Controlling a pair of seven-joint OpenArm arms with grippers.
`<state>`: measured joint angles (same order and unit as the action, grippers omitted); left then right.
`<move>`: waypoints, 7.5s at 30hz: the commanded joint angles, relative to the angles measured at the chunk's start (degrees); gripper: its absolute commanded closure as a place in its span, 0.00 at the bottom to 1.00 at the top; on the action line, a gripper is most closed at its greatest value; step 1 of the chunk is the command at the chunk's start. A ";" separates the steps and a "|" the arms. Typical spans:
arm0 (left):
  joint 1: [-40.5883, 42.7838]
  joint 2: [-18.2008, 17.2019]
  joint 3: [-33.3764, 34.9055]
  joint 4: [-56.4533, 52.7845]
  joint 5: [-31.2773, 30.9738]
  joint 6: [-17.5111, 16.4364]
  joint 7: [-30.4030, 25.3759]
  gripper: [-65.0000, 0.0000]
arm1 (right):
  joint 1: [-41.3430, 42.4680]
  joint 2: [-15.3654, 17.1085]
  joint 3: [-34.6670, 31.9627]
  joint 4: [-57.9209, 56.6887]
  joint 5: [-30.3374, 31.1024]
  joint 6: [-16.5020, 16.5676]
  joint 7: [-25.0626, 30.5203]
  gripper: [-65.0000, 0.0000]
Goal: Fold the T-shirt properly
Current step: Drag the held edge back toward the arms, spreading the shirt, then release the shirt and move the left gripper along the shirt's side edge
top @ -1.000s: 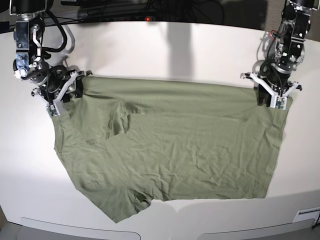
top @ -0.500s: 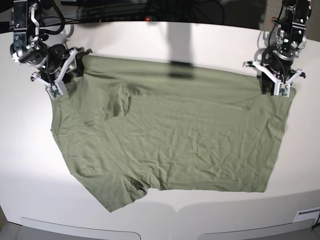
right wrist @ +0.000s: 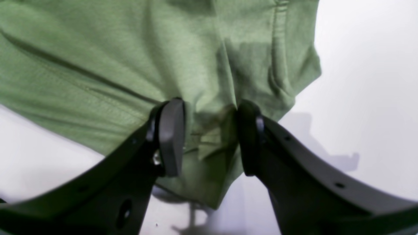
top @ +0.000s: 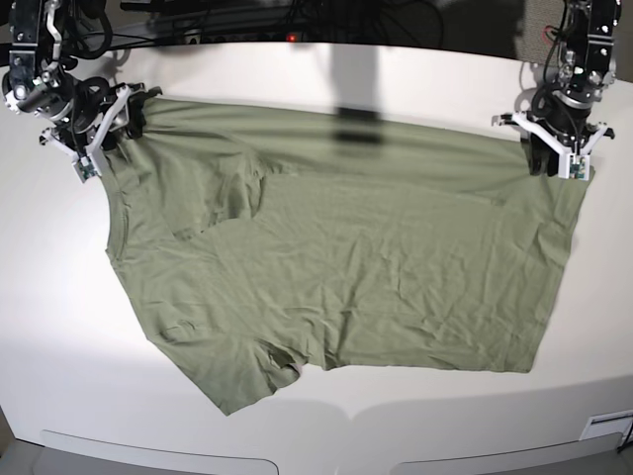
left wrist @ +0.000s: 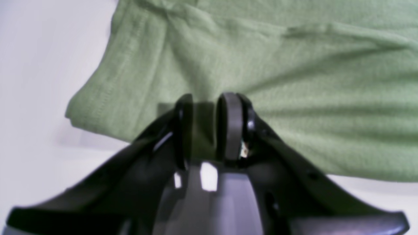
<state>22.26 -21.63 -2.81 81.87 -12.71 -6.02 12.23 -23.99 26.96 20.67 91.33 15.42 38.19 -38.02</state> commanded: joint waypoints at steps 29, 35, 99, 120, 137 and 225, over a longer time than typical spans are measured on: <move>17.94 6.64 0.15 6.80 8.22 1.77 12.81 0.78 | -8.61 1.14 0.76 5.07 -1.66 -0.96 -3.32 0.60; 18.91 8.28 0.15 6.80 8.22 1.75 12.59 0.78 | -10.01 1.14 0.76 5.09 -1.68 -0.94 -3.39 0.60; 17.88 8.26 0.15 10.64 12.72 9.05 3.76 0.75 | -12.85 1.11 0.76 13.35 -1.44 -6.97 -0.37 0.60; 17.70 8.24 0.15 20.41 15.47 9.05 5.42 0.75 | -12.85 1.09 0.76 20.59 -1.46 -9.97 -0.33 0.60; 17.75 8.22 0.15 20.39 19.37 9.07 5.95 0.75 | -12.85 1.11 0.76 20.59 -1.49 -9.94 -0.37 0.60; -21.00 -8.70 0.15 16.74 12.63 3.63 19.91 0.30 | 11.78 -4.57 0.70 20.57 10.78 -9.75 -17.94 0.34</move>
<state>2.20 -29.36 -2.20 97.71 -0.30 -3.03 33.41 -12.71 21.69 20.97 111.00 25.69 28.73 -56.95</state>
